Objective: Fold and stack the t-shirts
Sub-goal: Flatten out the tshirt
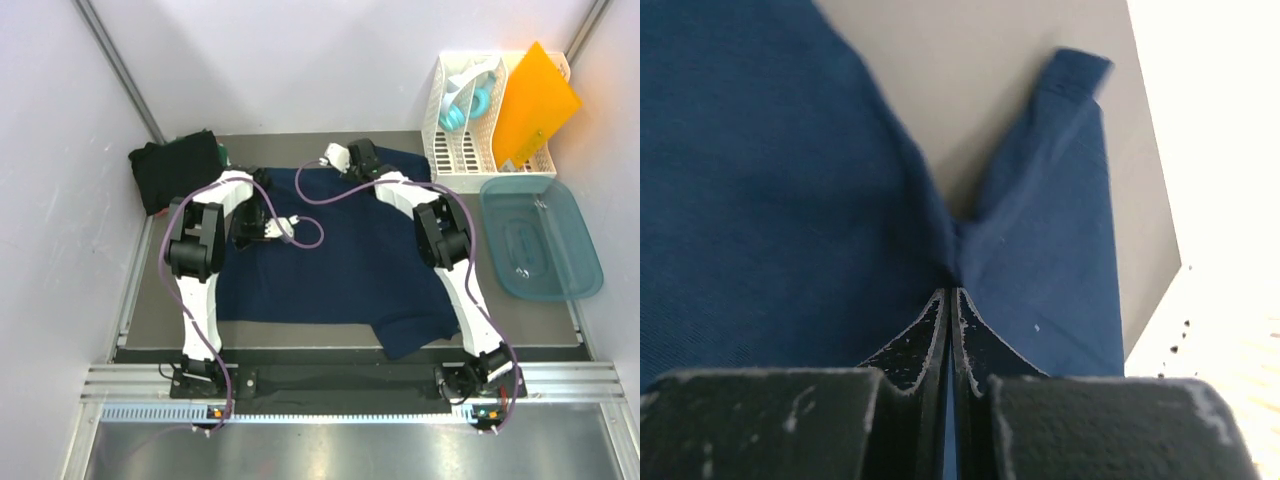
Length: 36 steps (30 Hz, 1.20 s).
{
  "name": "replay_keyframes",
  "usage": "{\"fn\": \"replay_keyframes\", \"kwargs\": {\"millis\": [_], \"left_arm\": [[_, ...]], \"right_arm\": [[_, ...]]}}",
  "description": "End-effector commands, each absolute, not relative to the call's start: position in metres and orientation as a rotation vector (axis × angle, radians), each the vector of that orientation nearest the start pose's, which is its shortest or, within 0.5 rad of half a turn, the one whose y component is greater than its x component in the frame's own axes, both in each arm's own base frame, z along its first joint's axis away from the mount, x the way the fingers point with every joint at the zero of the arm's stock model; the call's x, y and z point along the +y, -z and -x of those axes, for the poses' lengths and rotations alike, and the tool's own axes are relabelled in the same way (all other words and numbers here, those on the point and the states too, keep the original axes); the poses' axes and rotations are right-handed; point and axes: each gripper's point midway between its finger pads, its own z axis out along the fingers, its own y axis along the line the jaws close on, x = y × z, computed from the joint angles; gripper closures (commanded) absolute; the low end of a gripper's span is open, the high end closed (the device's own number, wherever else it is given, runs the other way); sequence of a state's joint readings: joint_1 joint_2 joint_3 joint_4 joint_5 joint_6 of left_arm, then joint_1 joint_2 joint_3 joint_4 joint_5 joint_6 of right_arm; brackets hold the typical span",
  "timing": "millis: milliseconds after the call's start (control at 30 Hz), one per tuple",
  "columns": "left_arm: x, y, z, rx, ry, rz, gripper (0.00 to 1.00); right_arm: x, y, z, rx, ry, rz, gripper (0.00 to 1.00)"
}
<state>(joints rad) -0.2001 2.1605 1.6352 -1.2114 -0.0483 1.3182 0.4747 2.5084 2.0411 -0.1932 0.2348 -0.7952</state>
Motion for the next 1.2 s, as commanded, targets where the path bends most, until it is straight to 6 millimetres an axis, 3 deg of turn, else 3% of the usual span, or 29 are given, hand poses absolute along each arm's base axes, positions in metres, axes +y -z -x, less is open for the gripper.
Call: {"fn": "replay_keyframes", "kwargs": {"millis": [0, 167, 400, 733, 833, 933, 967, 1000, 1100, 1133, 1167], "left_arm": [[-0.011, -0.006, -0.326, 2.487, 0.202, -2.392, 1.0], [-0.009, -0.008, -0.311, 2.498, 0.244, -2.41, 1.0], [-0.003, -0.008, -0.294, 2.52, 0.273, -2.44, 1.0], [0.006, -0.008, -0.271, 2.559, 0.335, -2.473, 1.0], [0.008, -0.005, -0.274, 2.566, 0.293, -2.464, 1.0], [0.009, 0.001, -0.289, 2.57, 0.199, -2.403, 1.0], [0.012, 0.002, -0.296, 2.591, 0.136, -2.36, 1.0], [0.011, 0.004, -0.307, 2.579, 0.082, -2.325, 1.0], [0.014, 0.003, -0.33, 2.597, -0.028, -2.213, 1.0], [0.016, 0.001, -0.338, 2.595, -0.049, -2.172, 0.89], [0.015, -0.004, -0.35, 2.601, -0.088, -2.103, 0.85]], "right_arm": [[0.243, -0.045, -0.621, 1.778, 0.505, 1.285, 1.0], [0.233, -0.024, -0.627, 1.773, 0.559, 1.344, 1.0], [0.214, -0.012, -0.635, 1.78, 0.621, 1.383, 1.0], [0.166, -0.018, -0.655, 1.819, 0.743, 1.323, 1.0], [0.155, -0.019, -0.656, 1.838, 0.759, 1.297, 1.0], [0.157, -0.029, -0.651, 1.828, 0.751, 1.277, 0.98], [0.161, -0.045, -0.651, 1.81, 0.74, 1.257, 0.94], [0.166, -0.049, -0.648, 1.801, 0.72, 1.257, 0.79], [0.18, -0.077, -0.638, 1.776, 0.666, 1.227, 0.53], [0.184, -0.093, -0.633, 1.766, 0.652, 1.212, 0.48], [0.185, -0.101, -0.63, 1.771, 0.634, 1.186, 0.44]]}}
